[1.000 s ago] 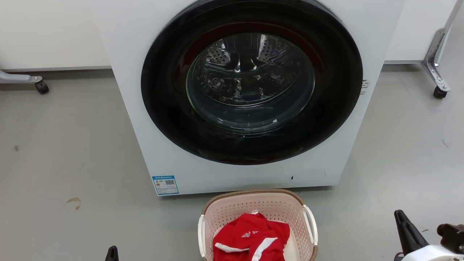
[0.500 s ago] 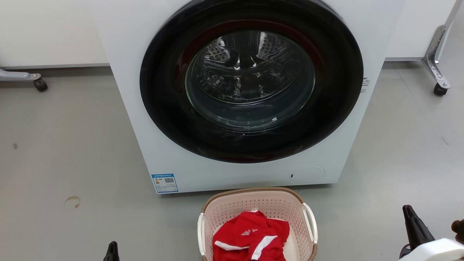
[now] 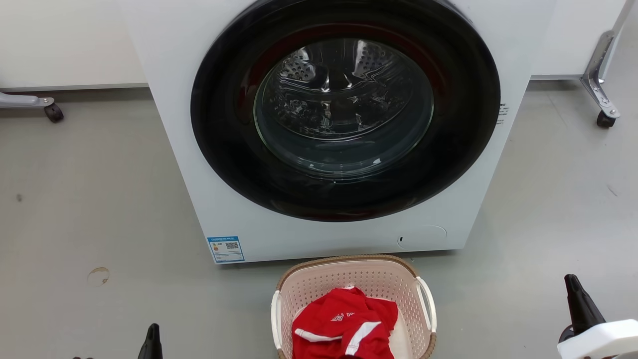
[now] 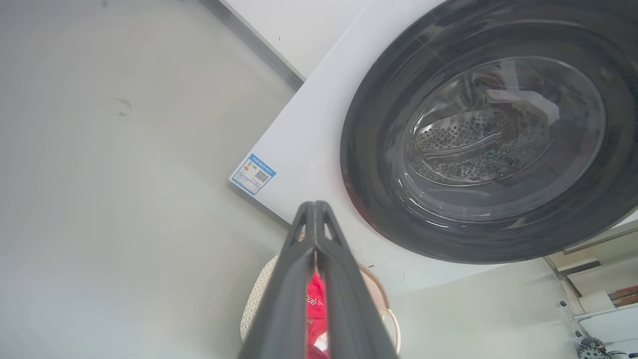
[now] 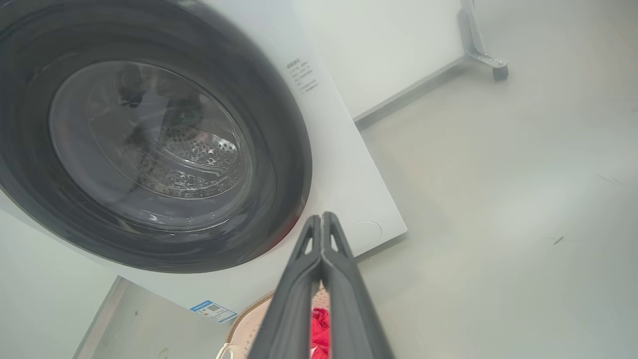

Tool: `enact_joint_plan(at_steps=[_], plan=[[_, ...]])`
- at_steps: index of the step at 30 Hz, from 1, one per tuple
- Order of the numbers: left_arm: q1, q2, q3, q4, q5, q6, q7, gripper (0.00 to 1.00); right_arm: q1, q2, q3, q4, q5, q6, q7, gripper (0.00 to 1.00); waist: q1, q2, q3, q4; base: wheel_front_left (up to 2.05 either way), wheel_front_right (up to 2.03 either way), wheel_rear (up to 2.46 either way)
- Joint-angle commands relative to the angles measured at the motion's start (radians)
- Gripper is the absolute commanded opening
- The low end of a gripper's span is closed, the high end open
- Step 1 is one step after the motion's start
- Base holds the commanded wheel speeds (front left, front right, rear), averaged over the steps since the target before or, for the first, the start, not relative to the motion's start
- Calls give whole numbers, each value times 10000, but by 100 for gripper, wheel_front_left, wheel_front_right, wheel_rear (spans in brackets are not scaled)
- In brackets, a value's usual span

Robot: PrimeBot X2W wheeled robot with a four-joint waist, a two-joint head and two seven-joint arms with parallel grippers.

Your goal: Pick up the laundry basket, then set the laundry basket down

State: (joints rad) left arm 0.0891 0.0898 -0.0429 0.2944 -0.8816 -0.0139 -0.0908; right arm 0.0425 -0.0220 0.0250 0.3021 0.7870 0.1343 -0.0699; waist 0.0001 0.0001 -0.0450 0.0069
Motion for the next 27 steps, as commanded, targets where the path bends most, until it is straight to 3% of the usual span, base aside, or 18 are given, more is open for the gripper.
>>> enact_joint_plan(at_steps=[1, 27], plan=[[-632, 66, 252, -300, -297, -126, 55, 0, -611, -253, -40, -320, 355, -15, 84, 0, -1, -1, 12, -2, 0, 0, 0], [-1114, -100, 727, -368, -2802, -501, 771, 0, -933, -263, -529, -411, 3179, -23, 715, 0, -1, -1, 180, -26, 0, 0, 0]])
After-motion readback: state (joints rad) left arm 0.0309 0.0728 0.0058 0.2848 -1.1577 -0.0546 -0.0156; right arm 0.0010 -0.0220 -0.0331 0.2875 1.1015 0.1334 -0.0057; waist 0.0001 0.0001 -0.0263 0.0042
